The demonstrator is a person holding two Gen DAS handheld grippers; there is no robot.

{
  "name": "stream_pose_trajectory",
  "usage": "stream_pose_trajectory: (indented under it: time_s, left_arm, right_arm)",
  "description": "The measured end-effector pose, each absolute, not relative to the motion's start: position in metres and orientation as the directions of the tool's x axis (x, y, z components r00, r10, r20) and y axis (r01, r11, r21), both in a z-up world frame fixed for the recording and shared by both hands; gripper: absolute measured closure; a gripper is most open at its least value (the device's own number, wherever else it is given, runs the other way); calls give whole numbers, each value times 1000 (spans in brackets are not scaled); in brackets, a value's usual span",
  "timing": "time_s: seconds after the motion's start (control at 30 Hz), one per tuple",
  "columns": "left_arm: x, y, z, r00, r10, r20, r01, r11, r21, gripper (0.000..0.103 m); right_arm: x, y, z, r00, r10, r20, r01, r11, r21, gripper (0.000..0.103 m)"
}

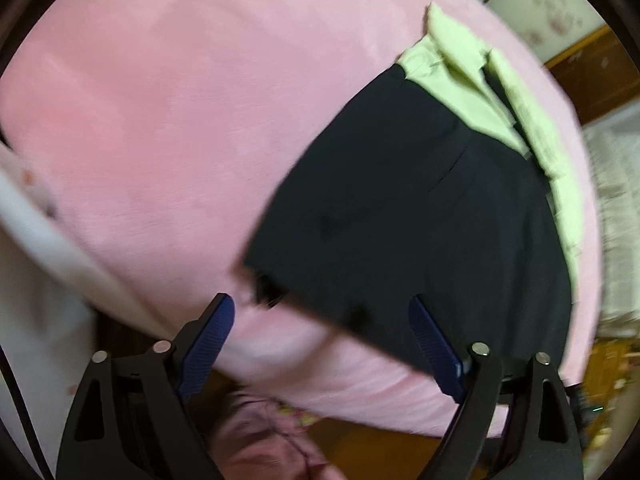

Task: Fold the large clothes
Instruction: 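Move both tools to the black hem of the jacket, then grasp the black hem with both tools and lift it off the bed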

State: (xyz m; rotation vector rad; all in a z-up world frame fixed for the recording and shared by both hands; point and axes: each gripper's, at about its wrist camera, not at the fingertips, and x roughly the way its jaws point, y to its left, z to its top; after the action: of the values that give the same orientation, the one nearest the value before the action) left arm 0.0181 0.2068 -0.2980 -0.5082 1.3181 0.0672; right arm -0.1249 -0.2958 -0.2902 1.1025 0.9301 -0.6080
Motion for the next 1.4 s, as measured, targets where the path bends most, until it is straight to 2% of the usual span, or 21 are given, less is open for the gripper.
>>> stream_pose_trajectory:
  time_s: [0.03, 0.13, 0.43, 0.5, 0.6, 0.8, 0.87, 0.93, 0.97, 1.0, 1.07, 1.1, 1.13, 1.17, 1.3, 1.4]
  left_arm:
    - [20, 209, -300, 271, -243, -931, -337, 882, -329, 7]
    - [25, 212, -309, 275, -230, -933, -348, 881, -320, 7]
    - [37, 191, -340, 192, -111, -975, -300, 939, -166, 7]
    - [36, 184, -340, 179, -116, -977, -297, 940, -167, 7]
    - [36, 174, -338, 158, -105, -982, -304, 941, -149, 10]
    - [36, 159, -333, 155, -48, -987, -315, 944, -95, 26]
    - [36, 154, -332, 152, -24, -988, -325, 943, -73, 27]
    - [36, 145, -329, 142, 15, -990, -318, 948, -31, 29]
    - [39, 138, -328, 139, 27, -990, -315, 949, -19, 36]
    - [40, 132, -325, 141, 39, -989, -308, 951, -7, 42]
    - [41, 122, -318, 153, 65, -986, -296, 955, 17, 65]
    - [42, 116, -316, 159, 72, -985, -286, 958, 24, 70]
    - [45, 107, -312, 164, 79, -983, -274, 961, 31, 80]
    - [47, 101, -308, 172, 83, -982, -255, 966, 37, 85]
    - [55, 81, -287, 235, 106, -966, -247, 968, 46, 87]
    - [69, 70, -264, 266, 109, -958, -249, 968, 41, 88]
  right_arm:
    - [-125, -295, -290, 500, 24, -866, 806, 353, 475, 26]
    - [-122, -292, -289, 482, 13, -876, 809, 379, 450, 26]
    - [-117, -283, -292, 460, -1, -888, 797, 442, 412, 26]
    - [-117, -281, -291, 458, 2, -889, 794, 449, 410, 28]
    - [-119, -278, -289, 461, 4, -887, 788, 459, 411, 38]
    - [-126, -276, -287, 487, 14, -874, 788, 424, 446, 63]
    - [-129, -278, -288, 507, 30, -862, 784, 401, 474, 77]
    - [-129, -279, -286, 523, 50, -851, 775, 386, 499, 81]
    - [-127, -278, -284, 523, 52, -851, 770, 399, 498, 85]
    - [-124, -277, -280, 525, 56, -849, 755, 428, 496, 87]
    - [-119, -274, -273, 544, 68, -836, 723, 468, 509, 90]
    - [-117, -273, -269, 561, 83, -824, 701, 483, 526, 91]
    - [-112, -271, -264, 577, 102, -810, 673, 502, 543, 91]
    - [-107, -270, -259, 586, 119, -802, 652, 519, 553, 92]
    - [-89, -267, -244, 619, 186, -763, 583, 542, 605, 94]
    - [-75, -270, -233, 673, 241, -699, 536, 493, 685, 94]
